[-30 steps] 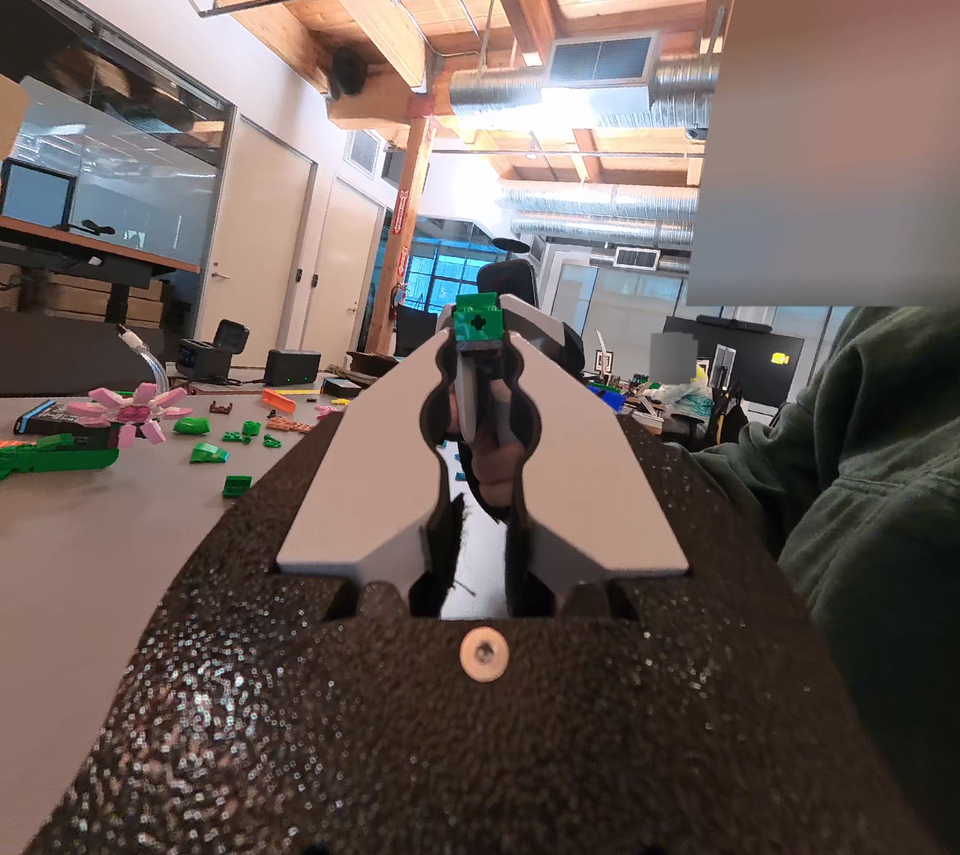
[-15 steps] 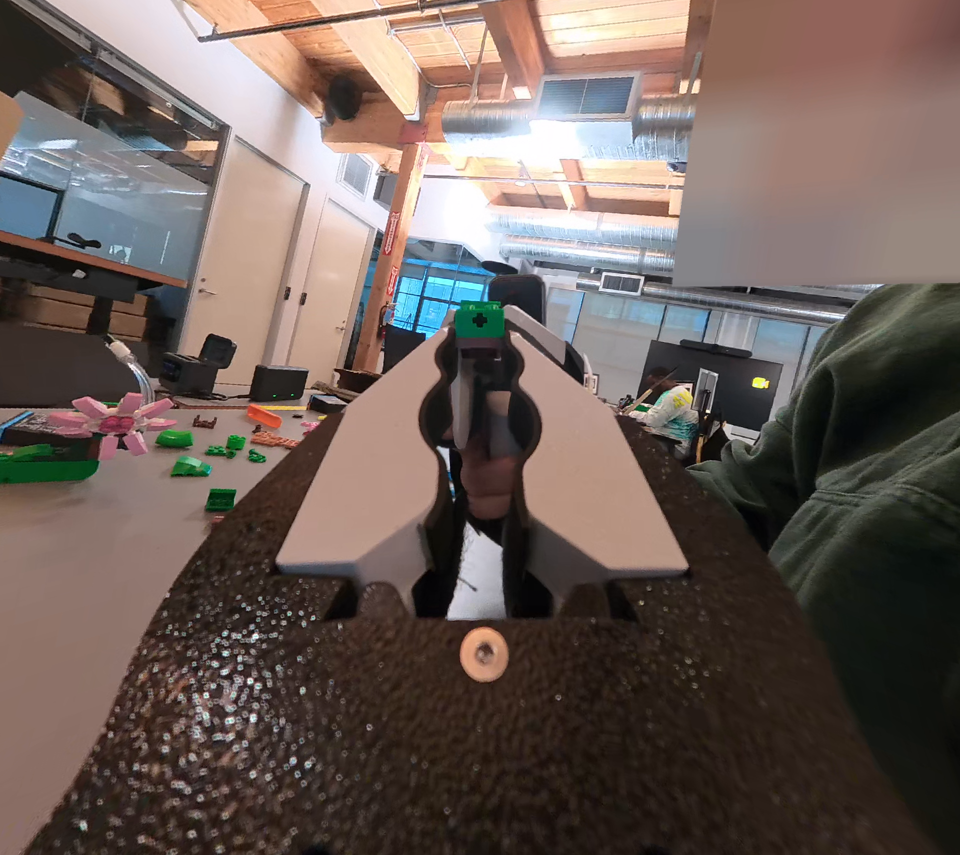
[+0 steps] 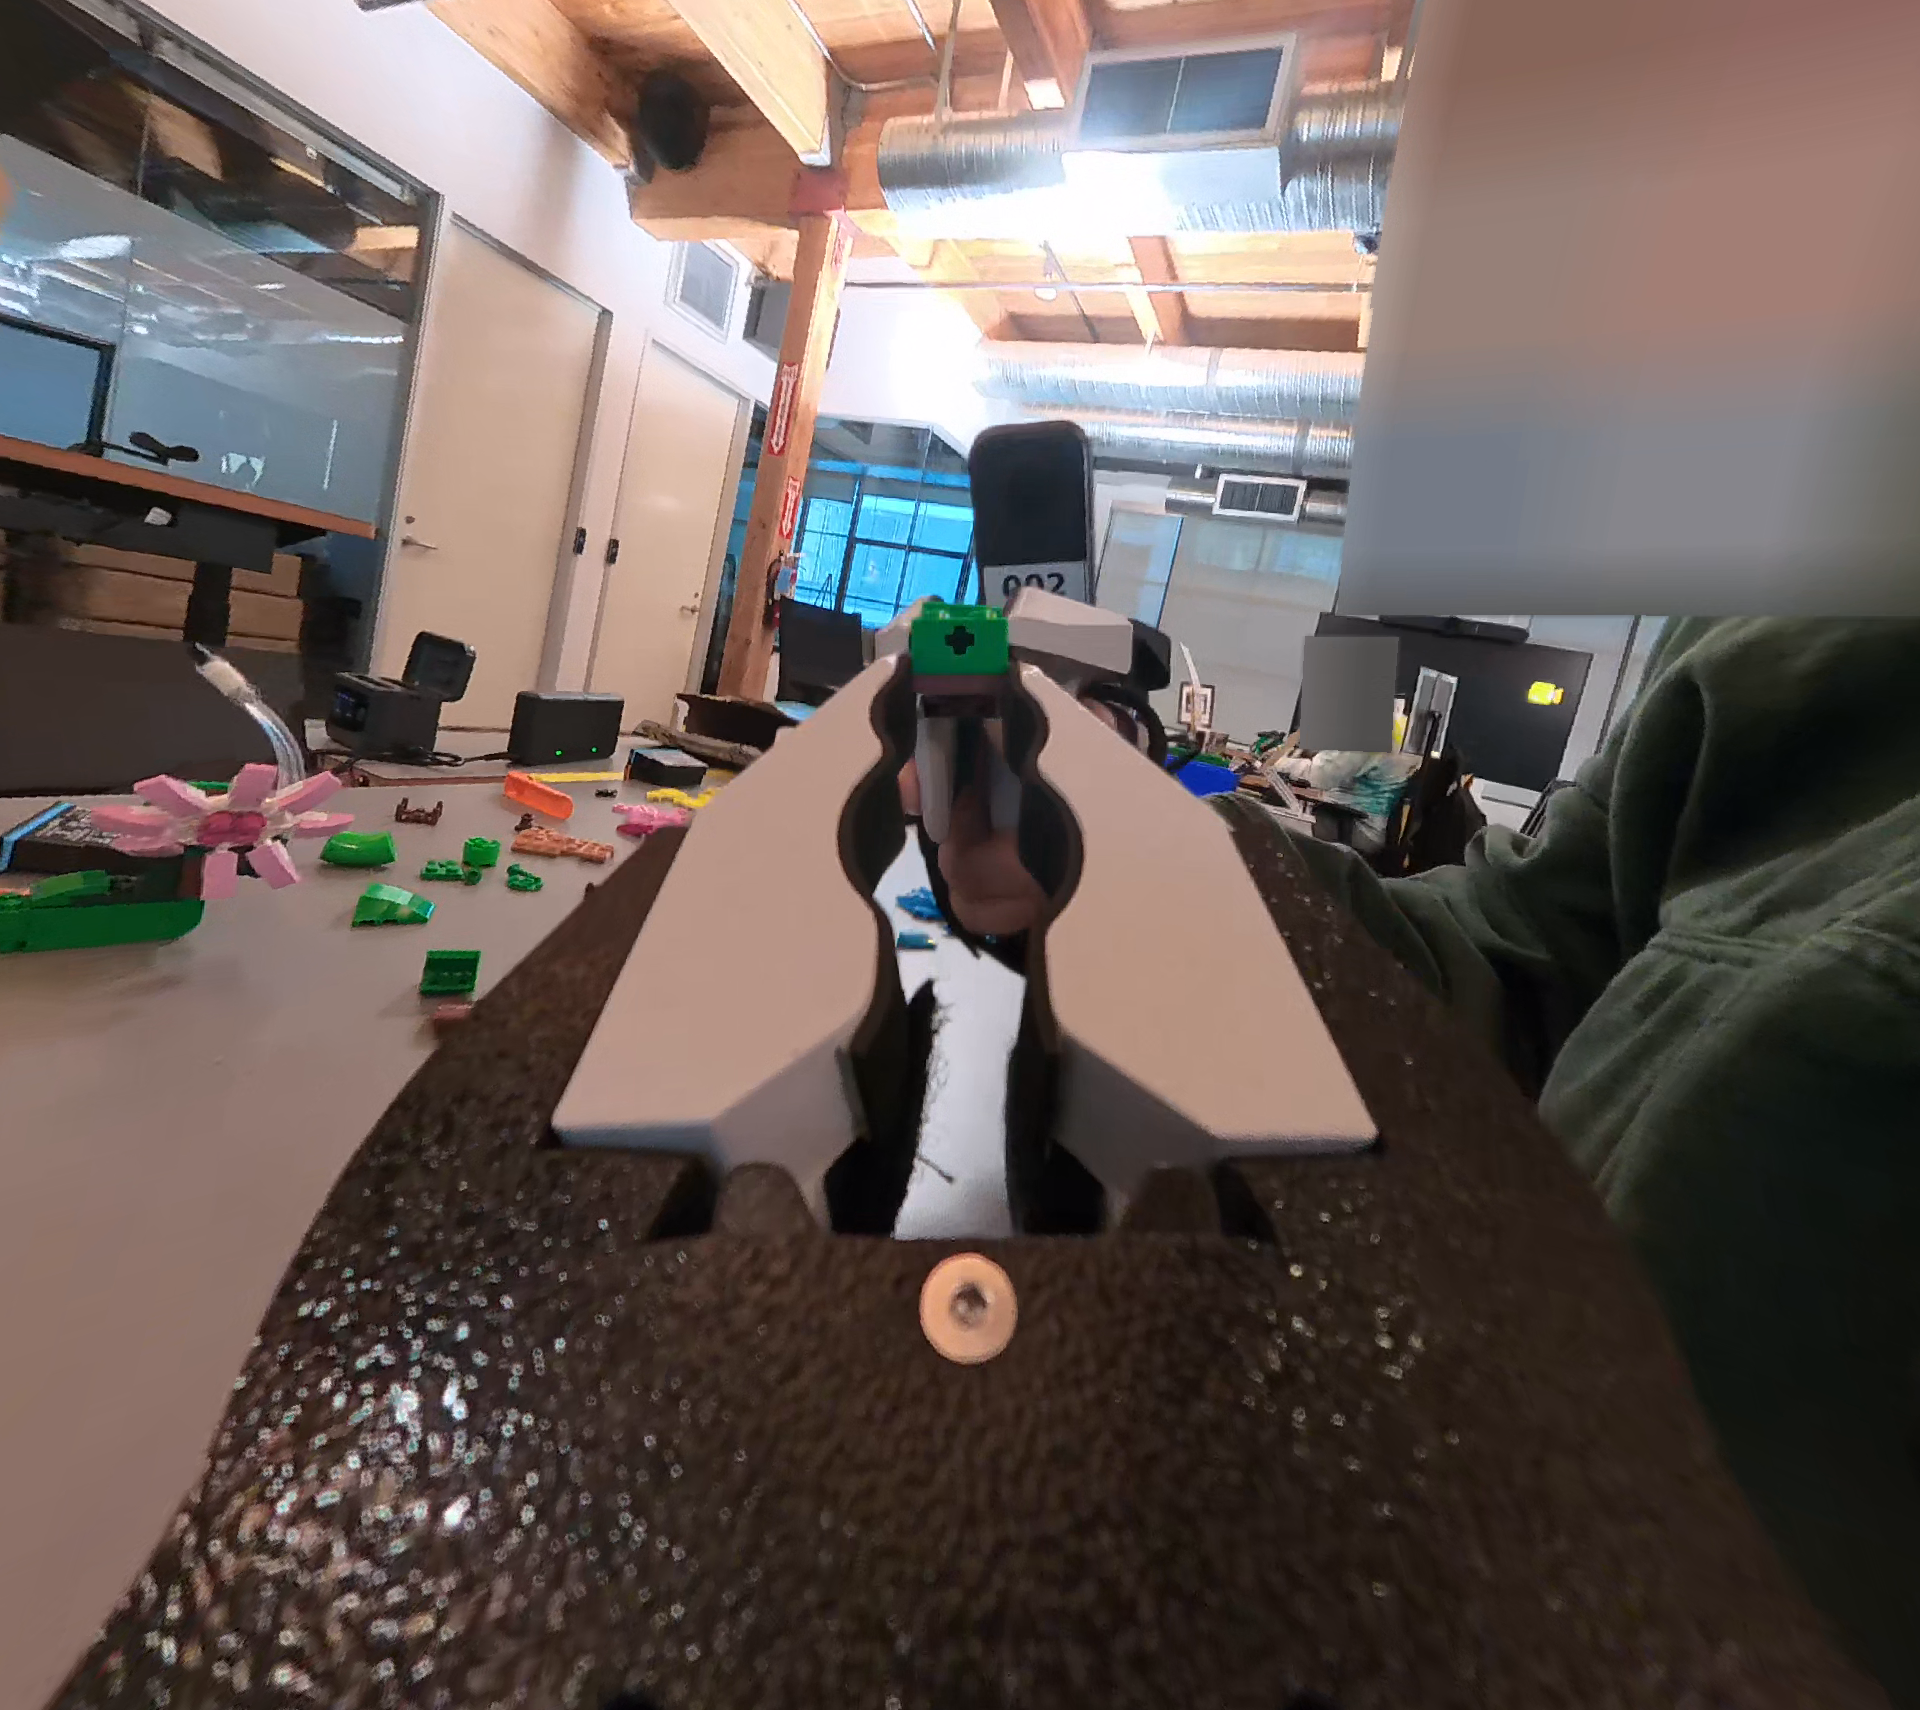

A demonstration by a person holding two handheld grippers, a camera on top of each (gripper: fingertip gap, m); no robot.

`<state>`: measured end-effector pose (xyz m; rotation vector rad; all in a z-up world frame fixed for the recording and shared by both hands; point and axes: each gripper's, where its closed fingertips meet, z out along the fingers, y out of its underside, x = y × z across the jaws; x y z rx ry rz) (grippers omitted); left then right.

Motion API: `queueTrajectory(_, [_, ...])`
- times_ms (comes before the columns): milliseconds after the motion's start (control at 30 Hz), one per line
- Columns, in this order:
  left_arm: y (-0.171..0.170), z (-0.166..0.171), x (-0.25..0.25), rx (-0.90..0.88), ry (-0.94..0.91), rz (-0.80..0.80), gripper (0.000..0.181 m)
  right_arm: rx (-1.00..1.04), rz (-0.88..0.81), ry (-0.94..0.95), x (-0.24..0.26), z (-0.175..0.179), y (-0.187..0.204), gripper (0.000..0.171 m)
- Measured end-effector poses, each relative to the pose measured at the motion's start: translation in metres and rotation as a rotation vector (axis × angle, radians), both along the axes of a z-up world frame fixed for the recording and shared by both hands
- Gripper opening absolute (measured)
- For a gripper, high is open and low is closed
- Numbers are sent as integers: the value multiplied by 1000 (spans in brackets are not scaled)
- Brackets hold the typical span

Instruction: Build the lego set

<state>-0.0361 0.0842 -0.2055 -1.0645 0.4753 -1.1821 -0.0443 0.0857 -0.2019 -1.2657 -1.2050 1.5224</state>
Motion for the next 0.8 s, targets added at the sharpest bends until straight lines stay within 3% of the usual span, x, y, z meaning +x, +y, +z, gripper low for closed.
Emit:
queueTrajectory(267, [4,-2,1,-22,8,13,13,-115,8,12,0,0,6,15])
queueTrajectory(333, [6,-1,-2,-31,-7,24,14,-170,-3,63,1,4,12,36])
queueTrajectory(400, [8,0,-6,-44,-42,24,14,-189,-31,138,8,14,20,41])
queueTrajectory(600, [8,6,-18,-44,-125,18,14,-40,-159,167,20,23,32,37])
queueTrajectory(800, [4,6,-12,31,-51,92,14,45,-227,146,21,21,37,34])
